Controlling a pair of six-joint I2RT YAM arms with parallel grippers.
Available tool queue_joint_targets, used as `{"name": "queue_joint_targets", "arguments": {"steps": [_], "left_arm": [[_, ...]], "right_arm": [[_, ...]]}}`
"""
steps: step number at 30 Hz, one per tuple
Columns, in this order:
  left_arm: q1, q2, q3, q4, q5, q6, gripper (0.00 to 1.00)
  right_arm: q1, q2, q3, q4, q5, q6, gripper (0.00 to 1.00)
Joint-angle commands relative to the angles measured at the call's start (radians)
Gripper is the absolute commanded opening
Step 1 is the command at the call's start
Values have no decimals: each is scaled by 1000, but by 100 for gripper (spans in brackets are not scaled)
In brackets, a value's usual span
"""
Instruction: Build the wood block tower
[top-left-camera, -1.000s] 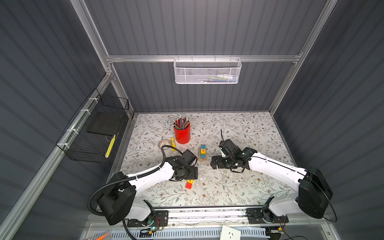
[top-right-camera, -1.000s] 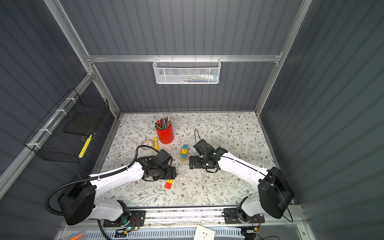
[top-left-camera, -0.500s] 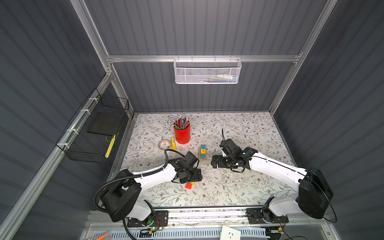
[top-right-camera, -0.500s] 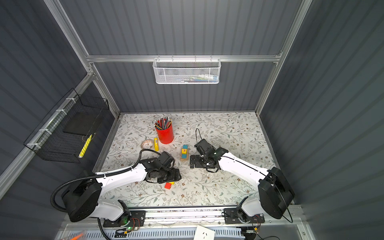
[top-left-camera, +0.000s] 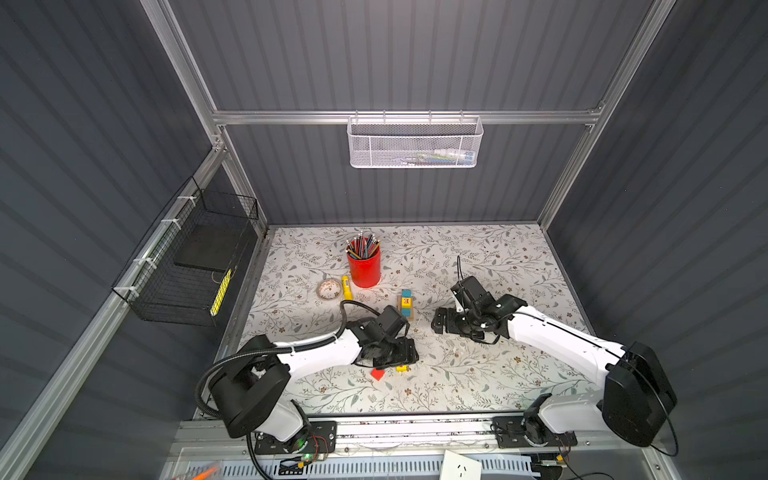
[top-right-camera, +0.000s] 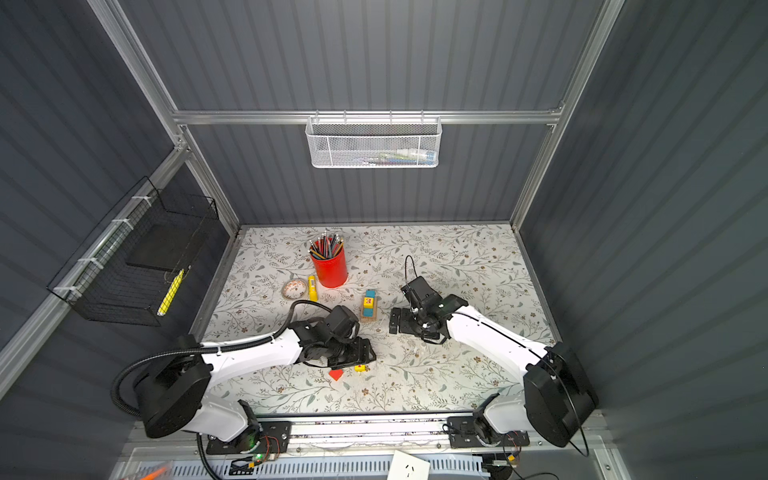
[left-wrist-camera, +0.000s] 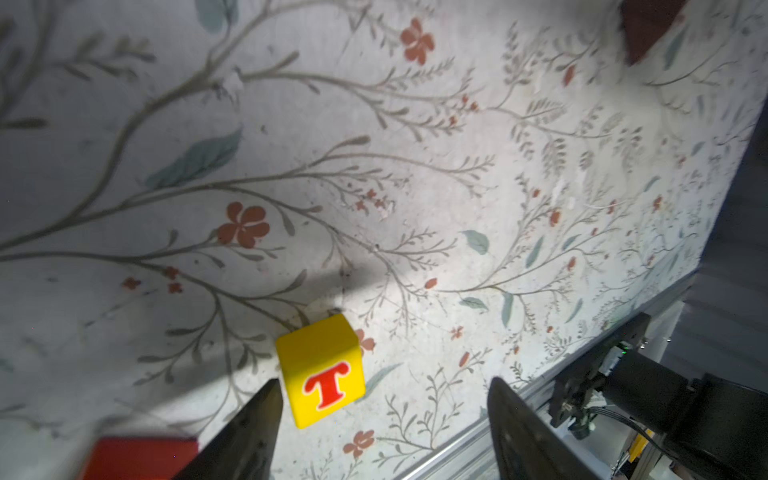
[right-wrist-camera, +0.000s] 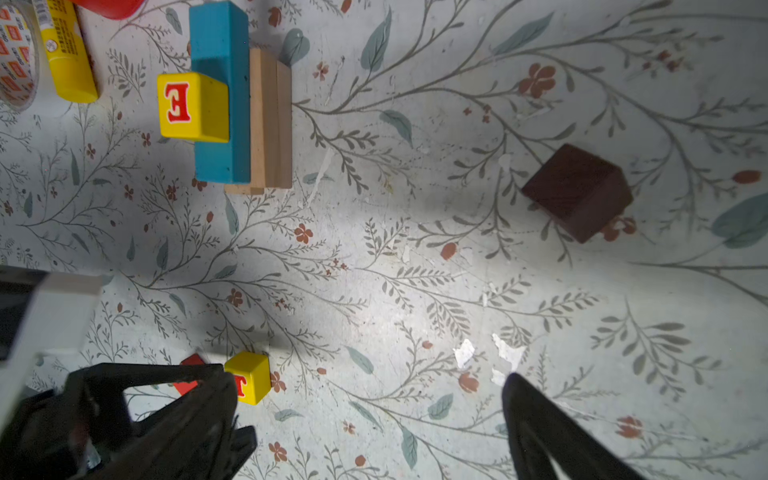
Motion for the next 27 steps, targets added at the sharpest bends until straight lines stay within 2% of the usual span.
{"name": "queue_joint_targets", "arguments": {"steps": [1,10,16,22,27], "left_arm": [[4,-71,69,-148,-127,48,78],[71,-226,73,-419,-408,111,78],[126,-362,34,-497,-504,89,77],[128,-461,18,-542,-565,73,77],[128,-514,-1,-555,-577,78,78]], "right_arm": [[41,27,45,-76,-5,25,97],[263,163,150,-146,18,213,94],[367,308,276,-178,24,265,92],[421,445,405,-257,38,261,78],[431,513,432,-274,8,250,67]]}}
